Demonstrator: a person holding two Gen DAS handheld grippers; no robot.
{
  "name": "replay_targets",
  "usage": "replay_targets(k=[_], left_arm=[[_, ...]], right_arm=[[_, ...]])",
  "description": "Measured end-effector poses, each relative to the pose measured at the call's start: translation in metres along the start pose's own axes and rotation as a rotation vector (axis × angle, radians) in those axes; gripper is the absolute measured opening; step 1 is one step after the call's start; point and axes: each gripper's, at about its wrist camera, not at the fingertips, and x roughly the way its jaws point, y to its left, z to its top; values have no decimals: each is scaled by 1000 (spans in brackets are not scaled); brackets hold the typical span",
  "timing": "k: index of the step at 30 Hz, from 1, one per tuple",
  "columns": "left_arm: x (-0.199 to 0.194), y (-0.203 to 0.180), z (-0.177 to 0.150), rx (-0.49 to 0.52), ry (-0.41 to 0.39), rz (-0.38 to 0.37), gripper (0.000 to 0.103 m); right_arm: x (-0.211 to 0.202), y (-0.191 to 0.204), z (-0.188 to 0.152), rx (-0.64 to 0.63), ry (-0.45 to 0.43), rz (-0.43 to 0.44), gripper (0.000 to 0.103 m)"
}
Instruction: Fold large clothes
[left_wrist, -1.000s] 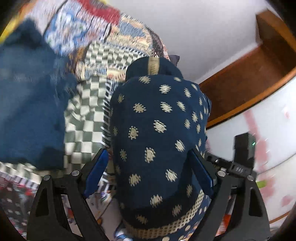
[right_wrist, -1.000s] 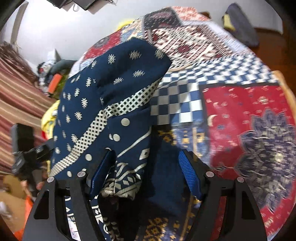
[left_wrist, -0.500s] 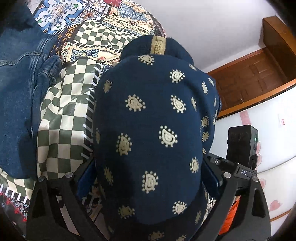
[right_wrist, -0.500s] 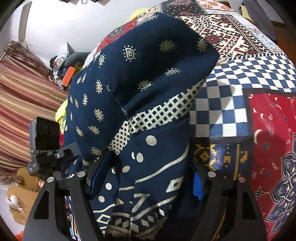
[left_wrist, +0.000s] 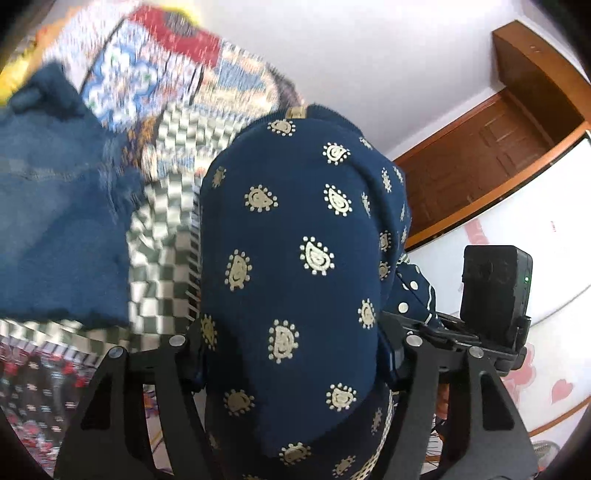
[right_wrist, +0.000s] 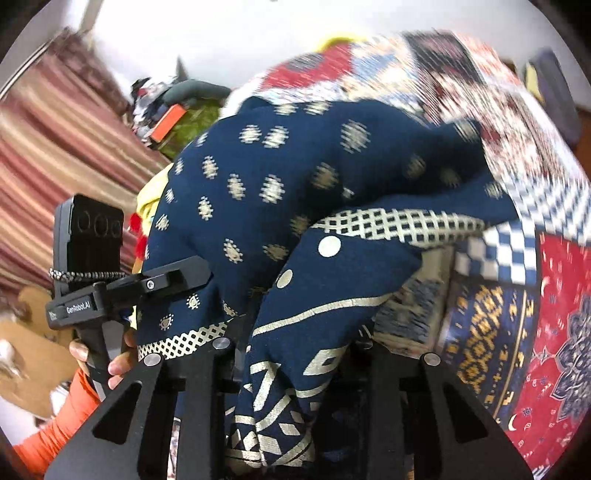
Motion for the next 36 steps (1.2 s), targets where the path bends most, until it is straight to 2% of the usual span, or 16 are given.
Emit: replay_targets(k=[7, 12, 18, 23, 25, 29, 32, 36], left_arm=[[-75, 18, 30, 24, -105, 6, 65], [-112, 58, 52, 7, -166, 26, 65], [-114, 139, 81, -84, -185, 73, 65], [-95, 217, 89, -220, -145, 113, 65], [-88, 241, 87, -231, -118, 154, 65], [-83, 245, 76, -105, -112, 220, 66], [-85, 236, 70, -76, -107, 261, 69], [-93, 205, 63, -1, -100, 384, 71]], right_arm=[[-9, 45, 21, -66, -82, 43, 26], [24, 76, 49, -103, -98, 62, 26], [94, 90, 82, -90, -47, 56, 26], [163, 83, 96, -53, 52, 7, 26], [184, 78, 96, -42, 99, 2, 26], [212, 74, 86, -51, 164, -44, 32], [205, 78, 78, -87, 146, -91, 41], [185, 75, 70, -130, 106, -194, 51]])
